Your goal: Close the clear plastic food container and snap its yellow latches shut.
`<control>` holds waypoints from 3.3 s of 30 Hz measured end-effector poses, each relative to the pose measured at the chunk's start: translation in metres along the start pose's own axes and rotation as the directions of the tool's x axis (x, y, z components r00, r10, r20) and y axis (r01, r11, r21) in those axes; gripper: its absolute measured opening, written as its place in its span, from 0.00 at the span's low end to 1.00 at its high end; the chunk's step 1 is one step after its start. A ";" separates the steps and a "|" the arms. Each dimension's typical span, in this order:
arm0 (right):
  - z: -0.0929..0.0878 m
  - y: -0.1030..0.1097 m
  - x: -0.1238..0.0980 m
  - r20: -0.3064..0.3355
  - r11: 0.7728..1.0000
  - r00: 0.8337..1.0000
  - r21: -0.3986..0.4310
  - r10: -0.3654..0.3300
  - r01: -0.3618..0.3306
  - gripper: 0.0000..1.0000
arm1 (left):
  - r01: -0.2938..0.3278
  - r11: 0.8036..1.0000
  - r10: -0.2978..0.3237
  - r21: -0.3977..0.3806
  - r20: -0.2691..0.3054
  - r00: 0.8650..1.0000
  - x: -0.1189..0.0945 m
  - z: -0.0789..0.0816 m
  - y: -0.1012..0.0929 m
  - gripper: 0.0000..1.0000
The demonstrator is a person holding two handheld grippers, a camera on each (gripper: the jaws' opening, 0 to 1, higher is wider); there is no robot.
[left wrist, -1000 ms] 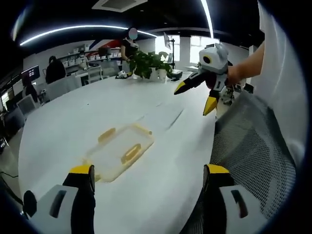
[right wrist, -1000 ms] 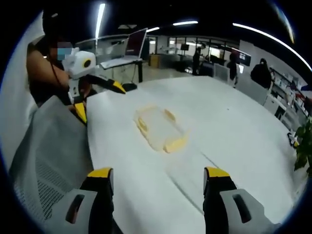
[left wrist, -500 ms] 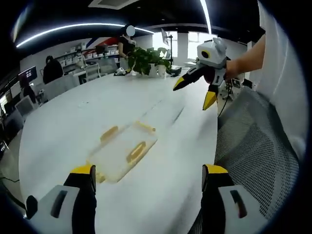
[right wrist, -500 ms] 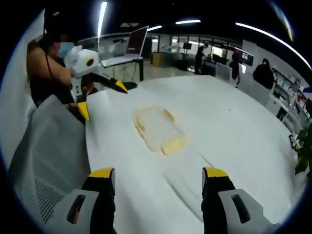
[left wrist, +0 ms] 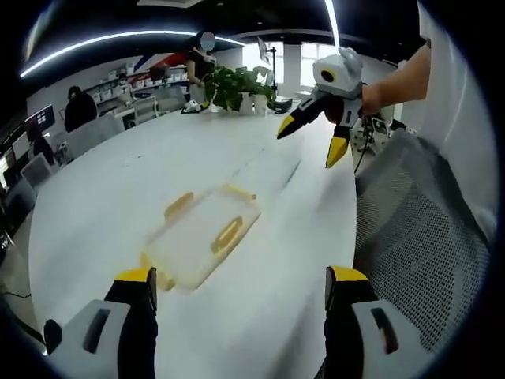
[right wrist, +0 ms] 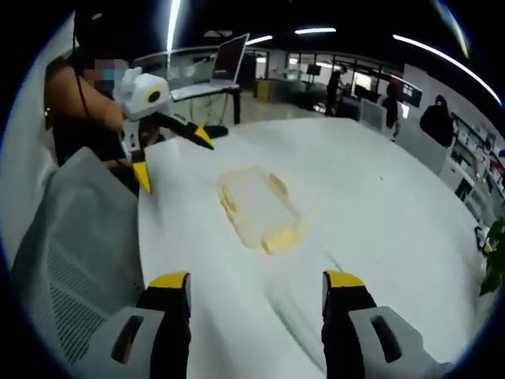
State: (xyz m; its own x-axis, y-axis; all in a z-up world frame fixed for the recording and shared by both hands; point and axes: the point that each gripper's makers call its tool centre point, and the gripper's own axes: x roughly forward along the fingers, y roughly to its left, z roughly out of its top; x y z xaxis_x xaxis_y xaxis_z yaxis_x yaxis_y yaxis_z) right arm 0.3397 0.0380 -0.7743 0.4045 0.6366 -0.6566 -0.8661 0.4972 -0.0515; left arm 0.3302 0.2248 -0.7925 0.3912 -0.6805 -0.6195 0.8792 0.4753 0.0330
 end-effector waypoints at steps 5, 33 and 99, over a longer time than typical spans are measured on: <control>0.004 0.000 0.006 0.003 1.000 1.000 -0.007 0.011 -0.011 0.68 | 0.002 1.000 -0.002 0.000 -0.009 1.000 0.001 -0.005 0.003 0.89; 0.014 -0.013 0.027 -0.025 0.995 0.998 -0.090 0.050 -0.052 0.67 | 0.042 0.995 -0.034 0.086 -0.092 0.995 0.004 -0.014 0.033 0.85; 0.014 -0.024 0.095 -0.248 0.920 0.948 -0.287 0.198 -0.268 0.66 | 0.191 0.920 -0.075 0.342 -0.324 0.943 0.024 -0.037 0.080 0.72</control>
State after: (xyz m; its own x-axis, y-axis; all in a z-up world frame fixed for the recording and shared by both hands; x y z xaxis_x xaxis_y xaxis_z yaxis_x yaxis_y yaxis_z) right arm 0.4027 0.0948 -0.8252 0.1387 0.5557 -0.8197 -0.9892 0.1173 -0.0879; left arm 0.3994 0.2671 -0.8338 0.2146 -0.4970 -0.8408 0.9767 0.1170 0.1801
